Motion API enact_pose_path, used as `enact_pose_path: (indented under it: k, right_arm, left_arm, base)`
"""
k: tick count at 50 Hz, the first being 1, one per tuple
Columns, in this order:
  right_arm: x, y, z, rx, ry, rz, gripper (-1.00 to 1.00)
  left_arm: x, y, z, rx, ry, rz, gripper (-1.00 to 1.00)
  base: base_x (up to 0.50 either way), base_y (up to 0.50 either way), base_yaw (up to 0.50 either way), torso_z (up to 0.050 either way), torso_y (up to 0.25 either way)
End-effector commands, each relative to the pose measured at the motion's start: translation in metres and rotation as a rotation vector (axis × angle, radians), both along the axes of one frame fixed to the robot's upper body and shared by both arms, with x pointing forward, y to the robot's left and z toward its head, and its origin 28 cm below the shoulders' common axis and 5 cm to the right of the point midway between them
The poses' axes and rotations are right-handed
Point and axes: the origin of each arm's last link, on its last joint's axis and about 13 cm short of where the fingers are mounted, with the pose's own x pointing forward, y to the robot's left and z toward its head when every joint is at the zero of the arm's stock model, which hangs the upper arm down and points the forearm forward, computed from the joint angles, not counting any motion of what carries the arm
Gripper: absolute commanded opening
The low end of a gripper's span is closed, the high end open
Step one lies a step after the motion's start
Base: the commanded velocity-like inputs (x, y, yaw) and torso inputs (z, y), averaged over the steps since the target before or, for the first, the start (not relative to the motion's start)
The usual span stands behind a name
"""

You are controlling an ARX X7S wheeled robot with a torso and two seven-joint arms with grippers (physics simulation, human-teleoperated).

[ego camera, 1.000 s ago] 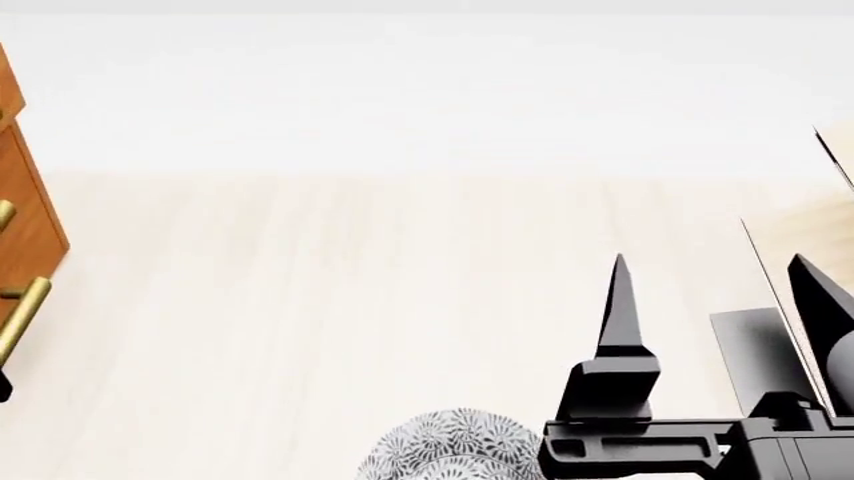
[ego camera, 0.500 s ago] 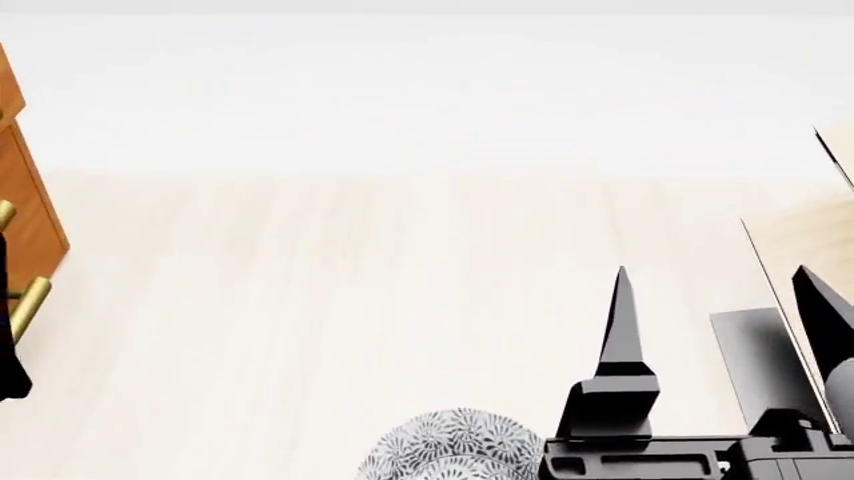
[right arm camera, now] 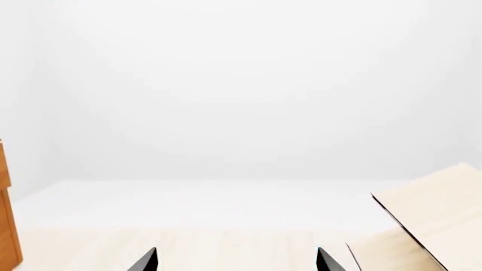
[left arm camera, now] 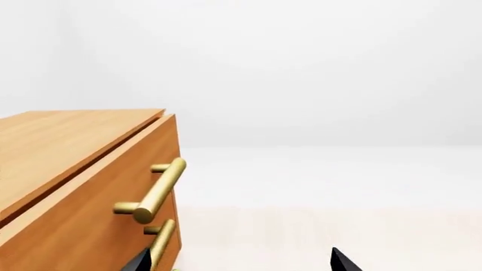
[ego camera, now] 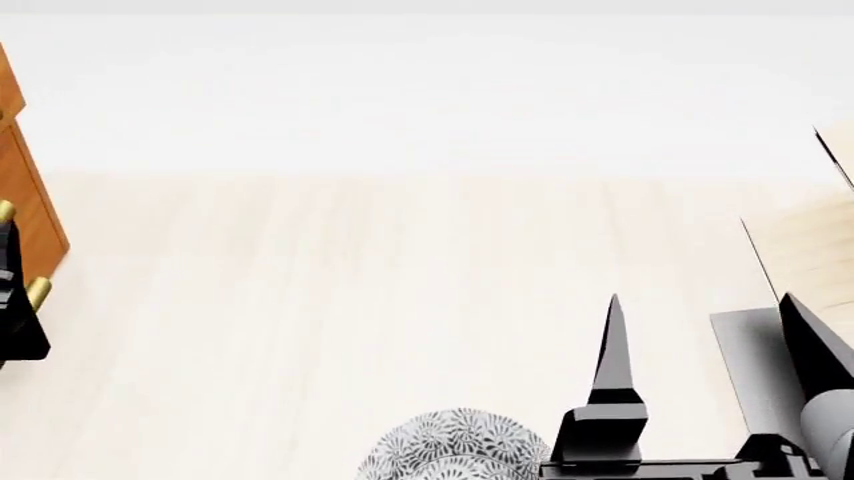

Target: Close the top drawer of the cabinet and put the bowl on top of it.

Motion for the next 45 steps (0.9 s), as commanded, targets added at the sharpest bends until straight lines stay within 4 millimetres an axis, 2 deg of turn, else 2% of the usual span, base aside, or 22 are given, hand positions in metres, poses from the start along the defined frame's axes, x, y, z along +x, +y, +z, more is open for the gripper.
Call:
enact_pose_path:
  k: [1, 2, 3, 5, 6, 8, 28, 33, 45]
  right_arm:
    - [0.001, 0.0, -0.01, -0.006, 0.01, 0.006, 1.0]
    - [0.002, 0.0, 0.001, -0.006, 0.012, 0.005, 1.0]
    - [0.001, 0.0, -0.008, -0.006, 0.015, 0.005, 1.0]
    - [0.001, 0.0, 0.005, -0.004, 0.013, 0.005, 1.0]
    - [0.0, 0.0, -0.005, -0.004, 0.013, 0.005, 1.0]
    - [0.0, 0.0, -0.01, -0.005, 0.012, 0.005, 1.0]
    - [0.002, -0.001, -0.013, -0.006, 0.021, -0.002, 1.0]
    - [0.003, 0.0, -0.013, -0.008, 0.021, -0.004, 1.0]
    - [0.004, -0.001, -0.015, -0.012, 0.025, -0.008, 1.0]
  left_arm:
    - [0.017, 0.004, -0.009, 0.045, 0.014, 0.033, 1.0]
    - [0.018, 0.004, -0.009, 0.046, 0.015, 0.034, 1.0]
    - [0.019, 0.005, -0.009, 0.049, 0.015, 0.035, 1.0]
    - [0.024, 0.006, -0.011, 0.051, 0.013, 0.038, 1.0]
    - [0.025, 0.006, -0.011, 0.049, 0.014, 0.04, 1.0]
    - [0.027, 0.007, -0.013, 0.048, 0.02, 0.041, 1.0]
    - [0.048, 0.019, -0.029, 0.04, 0.087, 0.1, 1.0]
    - [0.055, 0.028, -0.033, 0.042, 0.125, 0.206, 1.0]
    - [0.066, 0.042, -0.041, 0.034, 0.124, 0.289, 1.0]
  base:
    - [0.0, 0.0, 0.0, 0.0, 0.0]
    - [0.0, 0.0, 0.0, 0.0, 0.0]
    - [0.0, 0.0, 0.0, 0.0, 0.0]
    - [0.0, 0.0, 0.0, 0.0, 0.0]
    - [0.0, 0.0, 0.0, 0.0, 0.0]
    - [0.0, 0.0, 0.0, 0.0, 0.0]
    - [0.0, 0.0, 0.0, 0.0, 0.0]
    - [0.0, 0.0, 0.0, 0.0, 0.0]
    - [0.0, 0.0, 0.0, 0.0, 0.0]
